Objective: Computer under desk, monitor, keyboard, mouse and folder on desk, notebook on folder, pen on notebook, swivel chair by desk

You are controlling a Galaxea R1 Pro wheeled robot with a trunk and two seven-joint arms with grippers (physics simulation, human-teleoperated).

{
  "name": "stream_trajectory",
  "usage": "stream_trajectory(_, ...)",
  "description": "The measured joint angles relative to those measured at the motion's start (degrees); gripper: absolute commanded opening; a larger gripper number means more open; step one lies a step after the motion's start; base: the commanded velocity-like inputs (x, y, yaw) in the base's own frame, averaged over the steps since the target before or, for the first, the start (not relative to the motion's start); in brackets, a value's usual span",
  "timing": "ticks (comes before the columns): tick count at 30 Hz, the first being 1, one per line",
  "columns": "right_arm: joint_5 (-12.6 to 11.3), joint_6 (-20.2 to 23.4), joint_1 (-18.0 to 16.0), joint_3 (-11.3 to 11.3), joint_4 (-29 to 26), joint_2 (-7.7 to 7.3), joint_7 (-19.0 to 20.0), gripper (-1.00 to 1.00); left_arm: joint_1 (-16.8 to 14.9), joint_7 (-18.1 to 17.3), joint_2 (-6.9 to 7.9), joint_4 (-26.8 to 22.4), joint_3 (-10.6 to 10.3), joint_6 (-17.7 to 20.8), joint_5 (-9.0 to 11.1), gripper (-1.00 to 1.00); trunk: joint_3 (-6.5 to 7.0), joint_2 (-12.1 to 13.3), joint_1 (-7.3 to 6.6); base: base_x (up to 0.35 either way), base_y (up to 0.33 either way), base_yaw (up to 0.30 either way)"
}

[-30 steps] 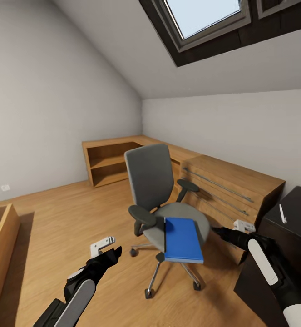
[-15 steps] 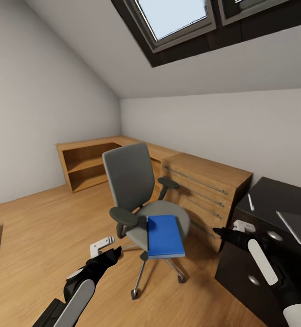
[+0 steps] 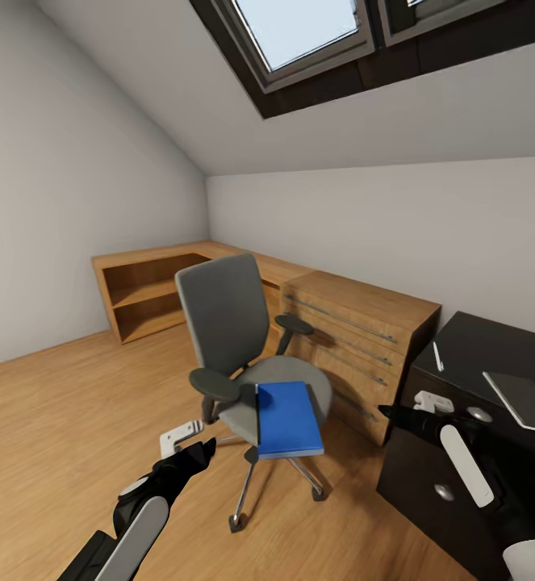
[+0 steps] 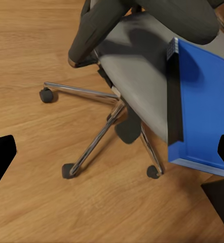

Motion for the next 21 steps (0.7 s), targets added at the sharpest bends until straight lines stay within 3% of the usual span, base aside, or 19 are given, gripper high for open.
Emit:
stream_trajectory(7, -0.04, -0.04, 0.0, 0.06, 0.89, 0.11, 0.19, 1.0, 0.0, 0.01, 0.0, -0.01, -0.02, 0.01, 0.0, 1.0, 0.0, 0.0, 0.01, -0.083, 0.239, -0.001)
stream_trajectory(11, -1.35, -0.08, 0.0, 0.08, 2.4, 0.2, 0.86, 1.0, 0.0, 0.0, 0.0, 0.0, 0.0, 0.0, 0.0, 1.0, 0.0, 0.0, 0.0, -0.042, 0.111, 0.0)
stream_trajectory(16, -7.53, -0.2, 0.0, 0.02, 6.17, 0.13, 4.2, 1.0, 0.0, 0.04, -0.04, -0.82, 0.03, -0.01, 0.0, 1.0, 0.0, 0.0, 0.0, -0.013, 0.033, 0.0)
stream_trajectory(17, -9.89, -0.23, 0.0, 0.0, 7.57, 0.05, 5.82, 1.0, 0.0, 0.07, -0.07, -1.28, 0.05, -0.01, 0.0, 1.0, 0.0, 0.0, 0.0, -0.005, 0.013, 0.0)
stream_trajectory(21, -14.19, -0.23, 0.0, -0.06, 10.73, -0.08, 10.23, 1.0, 0.0, 0.13, -0.17, -1.82, 0.1, 0.01, 0.0, 1.0, 0.0, 0.0, 0.0, -0.003, 0.008, 0.0)
